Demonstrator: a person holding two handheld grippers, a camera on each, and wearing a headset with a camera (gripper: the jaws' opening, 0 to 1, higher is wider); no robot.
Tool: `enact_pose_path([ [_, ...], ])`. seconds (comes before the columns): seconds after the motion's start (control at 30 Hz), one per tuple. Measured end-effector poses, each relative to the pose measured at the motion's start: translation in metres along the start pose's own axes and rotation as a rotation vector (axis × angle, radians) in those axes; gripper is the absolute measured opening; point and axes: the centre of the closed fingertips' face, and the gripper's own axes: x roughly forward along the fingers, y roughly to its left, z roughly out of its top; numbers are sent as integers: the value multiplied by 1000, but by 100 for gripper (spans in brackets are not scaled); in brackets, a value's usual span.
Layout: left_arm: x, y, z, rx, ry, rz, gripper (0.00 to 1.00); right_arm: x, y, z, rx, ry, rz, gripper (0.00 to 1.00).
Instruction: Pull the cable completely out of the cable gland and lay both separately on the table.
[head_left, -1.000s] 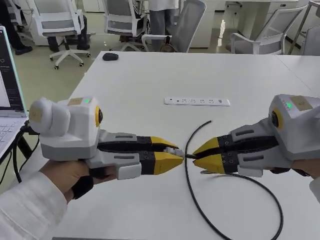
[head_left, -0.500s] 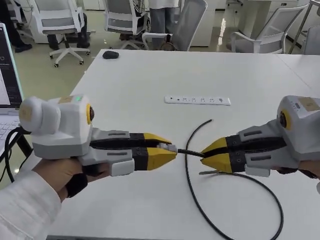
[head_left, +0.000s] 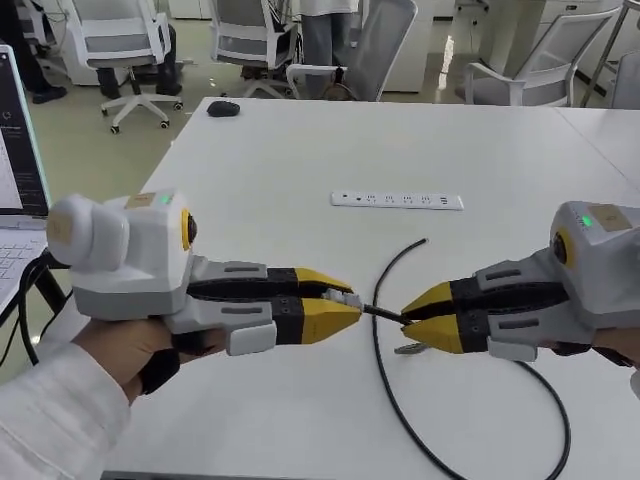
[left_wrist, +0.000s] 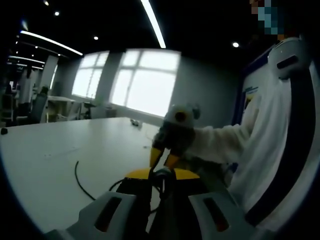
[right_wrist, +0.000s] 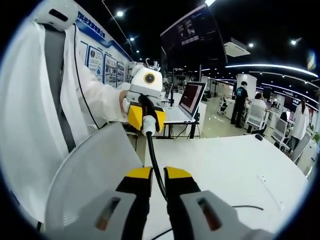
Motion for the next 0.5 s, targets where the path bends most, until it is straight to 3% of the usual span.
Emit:
enact_pose_path([
  [0.23,-1,3,1,-28,-21,8,16,6,6,7,-13,-7,26,17],
  [0.5,0,0,-1,-24,-13,7,16,17,9,10,-16,-25,26,14],
])
